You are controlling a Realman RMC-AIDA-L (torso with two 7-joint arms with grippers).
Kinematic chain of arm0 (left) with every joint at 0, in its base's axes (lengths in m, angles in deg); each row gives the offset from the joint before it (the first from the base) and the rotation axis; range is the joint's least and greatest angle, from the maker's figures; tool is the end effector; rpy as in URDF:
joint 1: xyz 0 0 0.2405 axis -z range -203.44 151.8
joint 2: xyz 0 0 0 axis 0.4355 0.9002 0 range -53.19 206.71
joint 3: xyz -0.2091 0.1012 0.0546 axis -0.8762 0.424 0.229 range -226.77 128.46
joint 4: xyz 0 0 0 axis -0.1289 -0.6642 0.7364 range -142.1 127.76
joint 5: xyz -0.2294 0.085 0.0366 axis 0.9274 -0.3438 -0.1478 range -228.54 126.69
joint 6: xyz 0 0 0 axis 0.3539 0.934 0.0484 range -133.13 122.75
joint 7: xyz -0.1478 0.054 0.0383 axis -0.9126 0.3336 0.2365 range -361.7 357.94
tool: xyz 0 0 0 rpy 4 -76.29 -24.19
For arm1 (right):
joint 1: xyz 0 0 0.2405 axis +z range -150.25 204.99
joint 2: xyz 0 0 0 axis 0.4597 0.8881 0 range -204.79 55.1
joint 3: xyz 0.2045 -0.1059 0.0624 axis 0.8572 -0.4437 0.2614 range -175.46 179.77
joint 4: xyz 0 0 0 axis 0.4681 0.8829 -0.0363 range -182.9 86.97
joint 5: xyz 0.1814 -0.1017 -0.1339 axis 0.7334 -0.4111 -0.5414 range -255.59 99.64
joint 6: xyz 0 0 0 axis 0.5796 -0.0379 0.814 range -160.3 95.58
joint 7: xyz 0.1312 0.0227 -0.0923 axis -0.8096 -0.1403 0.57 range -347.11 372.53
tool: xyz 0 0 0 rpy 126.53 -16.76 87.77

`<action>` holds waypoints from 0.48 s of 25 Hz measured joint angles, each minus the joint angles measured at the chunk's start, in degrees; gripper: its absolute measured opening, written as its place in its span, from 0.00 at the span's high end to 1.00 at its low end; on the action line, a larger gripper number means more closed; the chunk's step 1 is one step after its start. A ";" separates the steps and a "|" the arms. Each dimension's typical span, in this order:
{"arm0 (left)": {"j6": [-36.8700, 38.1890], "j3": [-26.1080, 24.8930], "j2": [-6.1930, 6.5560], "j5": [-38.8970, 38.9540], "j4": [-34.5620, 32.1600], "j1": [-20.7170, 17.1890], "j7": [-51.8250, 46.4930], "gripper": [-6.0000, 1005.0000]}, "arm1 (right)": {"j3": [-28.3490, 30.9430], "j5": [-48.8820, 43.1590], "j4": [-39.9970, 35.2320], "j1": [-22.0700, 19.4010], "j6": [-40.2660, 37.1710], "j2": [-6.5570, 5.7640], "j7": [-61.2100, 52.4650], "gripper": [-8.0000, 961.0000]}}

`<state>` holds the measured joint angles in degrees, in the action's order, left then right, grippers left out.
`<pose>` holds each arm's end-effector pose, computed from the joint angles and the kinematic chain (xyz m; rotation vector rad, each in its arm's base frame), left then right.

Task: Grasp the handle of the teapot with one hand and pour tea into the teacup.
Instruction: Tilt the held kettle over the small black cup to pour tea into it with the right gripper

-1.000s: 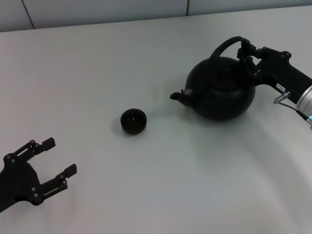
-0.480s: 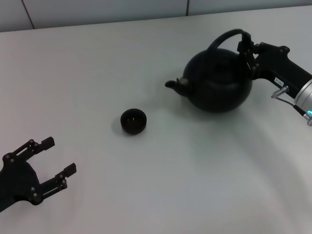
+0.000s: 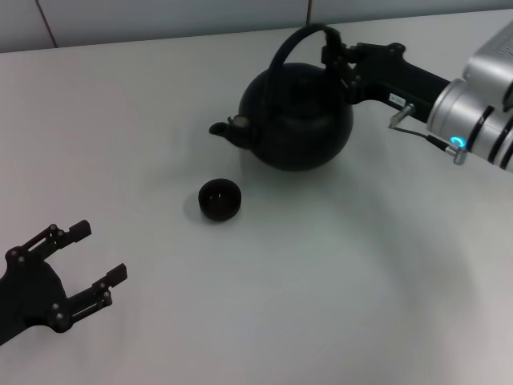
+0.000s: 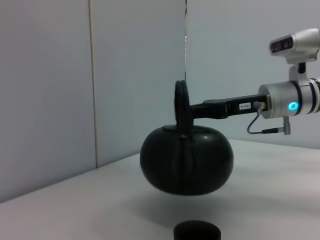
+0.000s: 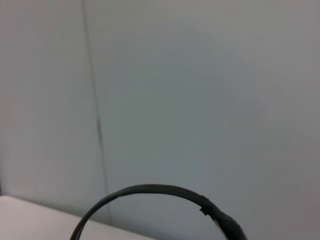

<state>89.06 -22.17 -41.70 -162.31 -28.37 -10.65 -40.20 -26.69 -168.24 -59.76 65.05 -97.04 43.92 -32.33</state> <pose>-0.3491 0.2477 -0.0243 -2.4550 -0.3376 -0.7869 0.2778 0.4156 -0.0363 -2.1588 0.5231 0.7725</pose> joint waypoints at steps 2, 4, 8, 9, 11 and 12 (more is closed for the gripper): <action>0.00 0.00 0.01 0.17 0.16 0.05 0.19 0.21 | -1.23 0.00 -0.33 0.59 0.60 0.12 -0.59 0.91; 0.00 0.00 0.06 0.41 0.35 0.12 0.58 0.21 | -1.56 0.00 -0.43 0.90 0.77 0.16 -0.68 0.91; -0.03 0.00 0.02 0.64 0.37 0.13 0.60 0.21 | -1.73 0.00 -0.97 1.04 0.81 0.17 -0.41 0.91; -0.03 0.00 0.01 0.68 0.37 0.12 0.61 0.21 | -1.95 -0.01 -1.47 0.90 0.81 0.16 -0.16 0.91; -0.04 0.00 0.00 0.76 0.38 0.13 0.61 0.21 | -3.49 -0.07 -3.38 0.36 0.79 0.17 0.34 0.91; -0.05 0.00 0.00 0.78 0.43 0.13 0.62 0.21 | -3.49 -0.07 -3.38 0.36 0.79 0.17 0.34 0.91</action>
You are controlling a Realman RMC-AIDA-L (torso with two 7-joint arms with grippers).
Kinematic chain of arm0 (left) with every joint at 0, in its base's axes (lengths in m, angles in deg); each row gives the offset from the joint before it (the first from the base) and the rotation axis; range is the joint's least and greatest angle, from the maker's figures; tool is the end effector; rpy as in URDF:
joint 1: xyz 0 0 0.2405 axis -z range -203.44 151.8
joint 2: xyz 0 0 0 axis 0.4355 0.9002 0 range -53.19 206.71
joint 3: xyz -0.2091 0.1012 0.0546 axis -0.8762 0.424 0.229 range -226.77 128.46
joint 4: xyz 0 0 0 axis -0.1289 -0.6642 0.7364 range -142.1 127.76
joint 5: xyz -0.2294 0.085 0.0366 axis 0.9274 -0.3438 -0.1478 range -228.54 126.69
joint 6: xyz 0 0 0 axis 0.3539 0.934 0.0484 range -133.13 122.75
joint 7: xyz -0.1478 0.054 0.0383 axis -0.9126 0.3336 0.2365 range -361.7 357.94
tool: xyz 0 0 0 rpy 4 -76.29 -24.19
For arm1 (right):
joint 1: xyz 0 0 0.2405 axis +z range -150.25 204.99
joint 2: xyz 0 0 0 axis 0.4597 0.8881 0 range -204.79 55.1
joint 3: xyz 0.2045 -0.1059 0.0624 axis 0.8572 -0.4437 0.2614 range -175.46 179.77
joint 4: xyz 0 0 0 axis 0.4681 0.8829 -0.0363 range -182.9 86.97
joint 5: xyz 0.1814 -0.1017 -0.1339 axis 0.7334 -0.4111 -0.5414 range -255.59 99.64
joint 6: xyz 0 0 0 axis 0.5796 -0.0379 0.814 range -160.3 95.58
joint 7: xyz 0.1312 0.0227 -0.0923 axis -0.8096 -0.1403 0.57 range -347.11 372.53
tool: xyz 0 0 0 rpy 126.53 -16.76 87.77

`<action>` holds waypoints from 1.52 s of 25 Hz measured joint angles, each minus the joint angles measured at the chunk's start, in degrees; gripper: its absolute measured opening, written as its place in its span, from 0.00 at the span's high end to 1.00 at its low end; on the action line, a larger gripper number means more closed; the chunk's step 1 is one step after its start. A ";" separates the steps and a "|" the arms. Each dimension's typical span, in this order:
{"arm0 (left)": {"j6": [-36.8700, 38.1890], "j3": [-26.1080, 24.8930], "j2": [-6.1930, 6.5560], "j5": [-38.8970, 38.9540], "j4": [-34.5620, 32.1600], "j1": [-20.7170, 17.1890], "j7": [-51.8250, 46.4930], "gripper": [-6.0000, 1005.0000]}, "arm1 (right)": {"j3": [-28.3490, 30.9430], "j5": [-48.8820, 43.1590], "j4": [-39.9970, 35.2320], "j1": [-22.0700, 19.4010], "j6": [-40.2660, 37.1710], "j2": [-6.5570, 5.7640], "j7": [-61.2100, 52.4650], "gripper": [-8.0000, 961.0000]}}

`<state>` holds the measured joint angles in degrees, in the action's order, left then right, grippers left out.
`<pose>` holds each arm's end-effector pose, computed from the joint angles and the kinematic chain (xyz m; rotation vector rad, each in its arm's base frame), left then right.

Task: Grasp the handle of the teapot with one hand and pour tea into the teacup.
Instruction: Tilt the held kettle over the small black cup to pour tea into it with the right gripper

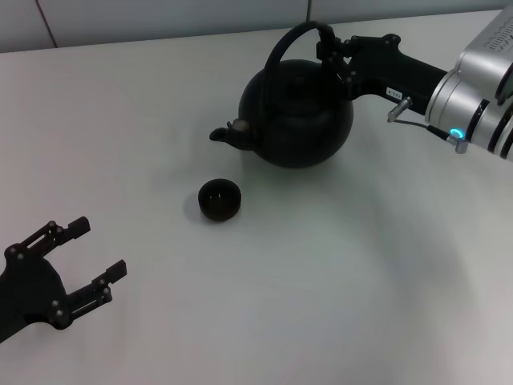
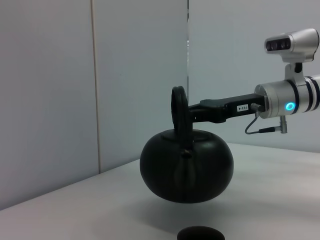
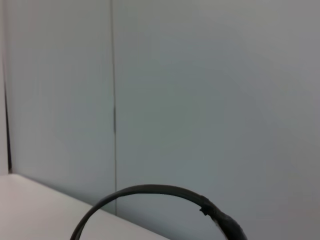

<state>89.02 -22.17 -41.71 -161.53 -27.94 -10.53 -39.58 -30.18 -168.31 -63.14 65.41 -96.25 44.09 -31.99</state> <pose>-0.3479 0.2490 -0.0244 -2.4416 -0.3285 -0.7948 0.2706 0.4238 -0.0309 -2.1984 0.4274 0.7187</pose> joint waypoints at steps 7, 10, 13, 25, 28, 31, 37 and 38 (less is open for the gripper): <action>0.00 0.00 0.00 0.21 0.37 0.00 0.00 0.21 | -5.69 -0.02 -4.52 -0.67 -0.14 0.02 2.61 0.91; 0.00 0.00 0.00 0.36 0.56 0.02 0.00 0.21 | -6.52 -0.01 -5.44 -0.75 -0.13 0.01 4.59 0.91; 0.00 -0.09 0.00 0.44 0.56 0.06 0.00 0.21 | -6.62 -0.01 -5.93 -0.54 -0.21 -0.01 6.52 0.91; 0.00 -0.18 -0.04 1.14 0.68 0.09 0.00 0.21 | -10.28 0.36 -7.10 0.21 -0.32 0.03 14.11 0.91; 0.01 -0.18 -0.06 1.37 0.75 0.09 0.00 0.21 | -10.29 0.42 -7.17 0.30 -0.49 0.11 15.54 0.91; 0.01 -0.18 -0.08 1.63 0.86 0.09 0.00 0.21 | -10.29 0.44 -7.42 0.37 -0.56 0.17 16.41 0.91; -0.03 -0.18 -0.05 1.73 1.35 0.20 0.00 0.21 | -10.37 0.29 -7.65 0.68 -0.65 0.24 18.51 0.91; -0.06 -0.18 -0.04 1.75 1.35 0.23 0.00 0.21 | -10.54 0.26 -7.71 0.77 -0.65 0.24 18.79 0.91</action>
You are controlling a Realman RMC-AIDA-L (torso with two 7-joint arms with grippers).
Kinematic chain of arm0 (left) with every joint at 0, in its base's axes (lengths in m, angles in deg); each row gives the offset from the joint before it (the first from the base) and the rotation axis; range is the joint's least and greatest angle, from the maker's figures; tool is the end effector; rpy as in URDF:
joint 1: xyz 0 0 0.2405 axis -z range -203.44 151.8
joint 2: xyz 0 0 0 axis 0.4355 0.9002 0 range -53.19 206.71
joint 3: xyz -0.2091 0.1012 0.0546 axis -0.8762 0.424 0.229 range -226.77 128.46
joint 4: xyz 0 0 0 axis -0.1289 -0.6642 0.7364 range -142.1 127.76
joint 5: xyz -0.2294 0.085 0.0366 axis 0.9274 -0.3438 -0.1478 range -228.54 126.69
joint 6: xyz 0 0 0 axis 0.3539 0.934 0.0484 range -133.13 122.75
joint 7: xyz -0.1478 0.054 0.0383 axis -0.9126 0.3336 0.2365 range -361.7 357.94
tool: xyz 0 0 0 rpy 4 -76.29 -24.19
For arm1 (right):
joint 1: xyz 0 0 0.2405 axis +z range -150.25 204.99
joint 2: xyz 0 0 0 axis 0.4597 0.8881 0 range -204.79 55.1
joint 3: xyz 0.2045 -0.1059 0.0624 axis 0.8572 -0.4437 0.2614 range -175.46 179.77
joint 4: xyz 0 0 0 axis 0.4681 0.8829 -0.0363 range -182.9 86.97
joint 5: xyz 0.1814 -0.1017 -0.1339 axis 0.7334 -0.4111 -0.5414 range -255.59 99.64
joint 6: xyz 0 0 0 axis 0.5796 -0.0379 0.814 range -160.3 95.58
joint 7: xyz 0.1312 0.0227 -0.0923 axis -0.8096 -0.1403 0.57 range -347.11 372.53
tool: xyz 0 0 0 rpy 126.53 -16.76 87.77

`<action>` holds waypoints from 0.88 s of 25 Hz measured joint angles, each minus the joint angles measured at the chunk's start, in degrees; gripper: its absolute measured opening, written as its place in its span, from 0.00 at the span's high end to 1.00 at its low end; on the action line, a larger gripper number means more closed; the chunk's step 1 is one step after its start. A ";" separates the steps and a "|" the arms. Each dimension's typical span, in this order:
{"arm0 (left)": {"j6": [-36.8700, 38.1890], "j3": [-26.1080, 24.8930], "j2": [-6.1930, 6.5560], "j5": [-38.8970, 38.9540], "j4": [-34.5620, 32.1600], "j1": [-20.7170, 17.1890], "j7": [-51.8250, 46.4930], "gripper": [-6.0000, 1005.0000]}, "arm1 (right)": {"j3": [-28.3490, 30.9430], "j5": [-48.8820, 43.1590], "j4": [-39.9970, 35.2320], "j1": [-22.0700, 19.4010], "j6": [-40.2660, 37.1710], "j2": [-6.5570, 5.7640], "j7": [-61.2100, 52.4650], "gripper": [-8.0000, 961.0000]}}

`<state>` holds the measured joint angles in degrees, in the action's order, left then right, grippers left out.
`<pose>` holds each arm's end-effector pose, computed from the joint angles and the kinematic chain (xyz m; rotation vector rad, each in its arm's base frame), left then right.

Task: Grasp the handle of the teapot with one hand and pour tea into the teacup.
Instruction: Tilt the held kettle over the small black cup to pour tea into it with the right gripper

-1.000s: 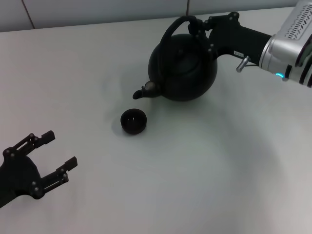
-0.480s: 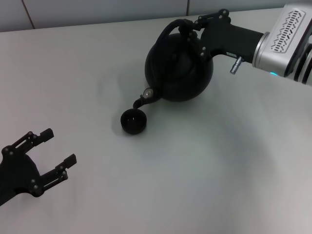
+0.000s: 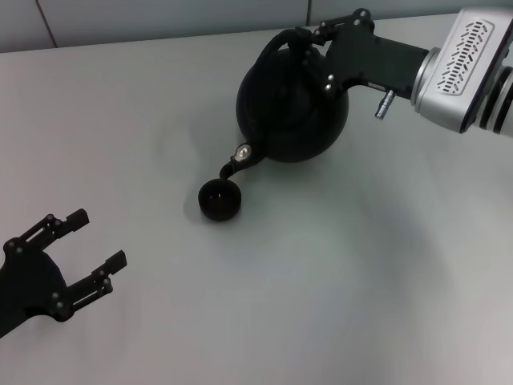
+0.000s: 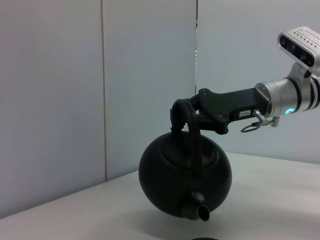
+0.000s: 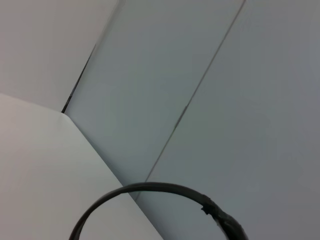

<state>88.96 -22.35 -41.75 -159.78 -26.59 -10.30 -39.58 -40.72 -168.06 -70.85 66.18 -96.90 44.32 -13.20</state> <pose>-0.3451 0.2511 -0.0255 -2.4083 -0.3468 -0.8285 0.2379 0.4363 -0.0263 -2.2791 -0.2117 0.4780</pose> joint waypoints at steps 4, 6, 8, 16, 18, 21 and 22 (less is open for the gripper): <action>-0.09 0.00 0.03 0.02 0.00 0.03 0.00 0.21 | -2.40 0.11 -1.35 0.01 0.25 0.04 0.31 0.91; -0.09 0.00 0.05 0.02 0.00 0.04 0.00 0.21 | -3.37 0.16 -2.00 -0.10 0.38 0.13 1.20 0.91; -0.09 0.00 0.05 0.02 -0.01 0.04 0.00 0.21 | -3.48 0.17 -2.03 -0.08 0.39 0.18 1.74 0.91; -0.14 0.00 0.05 0.01 -0.01 0.04 0.00 0.21 | -3.87 0.23 -2.15 0.24 0.50 0.29 3.99 0.91; -0.14 0.00 0.05 0.00 -0.01 0.03 0.00 0.21 | -4.15 0.25 -2.16 0.37 0.50 0.34 4.52 0.91; -0.11 0.00 0.05 -0.01 -0.01 0.03 0.00 0.21 | -4.22 0.31 -2.19 0.49 0.53 0.40 5.22 0.91; -0.11 0.00 0.04 -0.01 -0.01 0.03 0.00 0.21 | -4.21 0.32 -2.21 0.55 0.54 0.40 5.27 0.91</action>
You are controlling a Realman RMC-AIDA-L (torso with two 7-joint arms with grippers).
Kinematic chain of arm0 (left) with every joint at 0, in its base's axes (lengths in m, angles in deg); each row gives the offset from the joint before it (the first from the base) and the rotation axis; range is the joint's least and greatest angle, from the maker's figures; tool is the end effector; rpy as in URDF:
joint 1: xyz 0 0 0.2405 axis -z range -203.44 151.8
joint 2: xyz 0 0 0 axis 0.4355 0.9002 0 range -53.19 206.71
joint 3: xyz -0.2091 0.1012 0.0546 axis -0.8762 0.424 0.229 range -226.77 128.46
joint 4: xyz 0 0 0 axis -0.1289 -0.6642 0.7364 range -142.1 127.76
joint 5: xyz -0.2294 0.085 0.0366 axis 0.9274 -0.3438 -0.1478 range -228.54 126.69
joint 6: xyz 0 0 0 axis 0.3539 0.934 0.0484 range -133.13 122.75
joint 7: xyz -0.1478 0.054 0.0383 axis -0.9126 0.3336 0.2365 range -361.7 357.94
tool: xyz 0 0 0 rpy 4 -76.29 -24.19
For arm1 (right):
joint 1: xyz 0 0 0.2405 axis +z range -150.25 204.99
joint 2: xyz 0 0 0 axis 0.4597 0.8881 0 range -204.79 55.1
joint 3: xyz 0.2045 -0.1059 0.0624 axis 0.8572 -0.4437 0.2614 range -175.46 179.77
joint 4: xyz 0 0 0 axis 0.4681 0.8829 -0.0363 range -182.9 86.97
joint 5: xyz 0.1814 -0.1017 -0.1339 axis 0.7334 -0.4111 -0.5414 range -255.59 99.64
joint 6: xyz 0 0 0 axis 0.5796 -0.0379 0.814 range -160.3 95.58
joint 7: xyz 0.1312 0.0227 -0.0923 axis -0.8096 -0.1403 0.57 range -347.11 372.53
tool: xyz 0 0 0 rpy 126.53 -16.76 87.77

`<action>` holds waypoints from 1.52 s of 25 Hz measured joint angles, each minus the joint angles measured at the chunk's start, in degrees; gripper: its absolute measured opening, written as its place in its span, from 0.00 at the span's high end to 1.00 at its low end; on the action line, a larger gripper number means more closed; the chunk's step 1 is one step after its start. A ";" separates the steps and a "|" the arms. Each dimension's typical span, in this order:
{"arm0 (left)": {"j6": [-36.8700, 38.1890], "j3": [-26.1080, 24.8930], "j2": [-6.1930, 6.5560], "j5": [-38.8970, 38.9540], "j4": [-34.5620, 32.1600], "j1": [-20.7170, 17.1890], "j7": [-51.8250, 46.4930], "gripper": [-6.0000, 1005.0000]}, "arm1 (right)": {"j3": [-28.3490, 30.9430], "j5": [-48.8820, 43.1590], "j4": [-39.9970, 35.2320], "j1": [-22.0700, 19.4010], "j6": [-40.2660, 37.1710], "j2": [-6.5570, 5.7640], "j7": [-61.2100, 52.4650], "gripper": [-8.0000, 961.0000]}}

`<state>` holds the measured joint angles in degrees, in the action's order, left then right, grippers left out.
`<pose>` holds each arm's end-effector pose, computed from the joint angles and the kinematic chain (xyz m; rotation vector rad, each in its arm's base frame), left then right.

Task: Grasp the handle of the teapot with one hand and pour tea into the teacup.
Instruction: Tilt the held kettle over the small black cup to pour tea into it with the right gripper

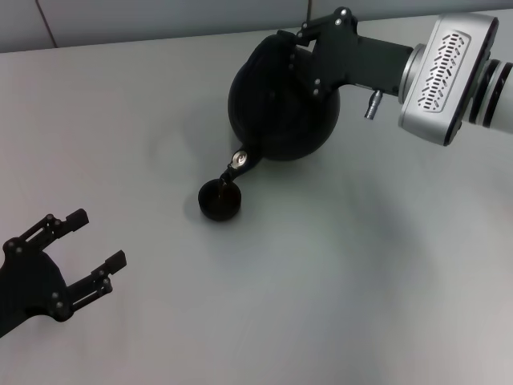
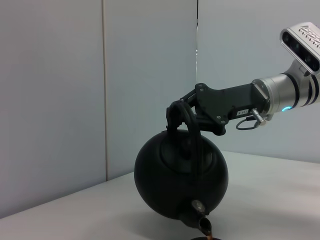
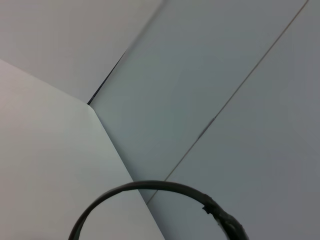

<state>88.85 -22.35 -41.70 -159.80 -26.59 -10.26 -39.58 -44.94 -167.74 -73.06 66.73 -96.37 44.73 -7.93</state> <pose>-0.3455 0.2515 -0.0253 -2.4086 -0.3465 -0.8254 0.2228 0.4393 -0.0319 -2.2853 -0.4070 0.4136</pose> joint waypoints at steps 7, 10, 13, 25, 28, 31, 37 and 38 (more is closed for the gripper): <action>-0.07 0.00 0.00 -0.02 0.05 0.04 0.00 0.21 | 0.03 0.04 -0.14 0.17 0.03 0.04 1.52 0.91; -0.10 0.00 -0.05 -0.02 0.08 0.06 0.00 0.21 | -0.02 0.04 -0.14 0.28 0.03 0.04 1.53 0.91; -0.10 -0.12 -0.08 -0.02 0.27 0.08 0.00 0.21 | -0.06 0.04 -0.14 0.28 0.03 0.04 1.54 0.91; 0.03 -0.35 0.00 -0.02 0.70 -0.11 0.00 0.21 | -0.02 0.06 -0.22 0.02 0.22 0.09 -3.85 0.91; 0.15 -0.35 0.00 -0.02 0.70 -0.22 0.00 0.21 | -0.01 -0.04 -1.05 -0.27 1.35 -0.17 -13.17 0.91; 0.22 -0.35 0.00 -0.02 0.70 -0.23 0.00 0.21 | 0.31 -0.10 -2.17 -1.50 1.92 -0.35 -21.80 0.91; 0.26 -0.35 0.00 -0.02 0.71 -0.01 0.00 0.21 | 0.78 2.93 -4.44 -6.19 0.61 -0.42 -33.50 0.91; 0.26 -0.35 0.00 -0.02 0.71 -0.01 0.00 0.21 | 0.78 3.78 -4.46 -6.95 0.26 -0.44 -34.35 0.91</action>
<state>89.11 -22.70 -41.71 -159.81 -25.89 -10.28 -39.58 -44.16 -163.97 -77.52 59.77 -96.11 44.29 -42.28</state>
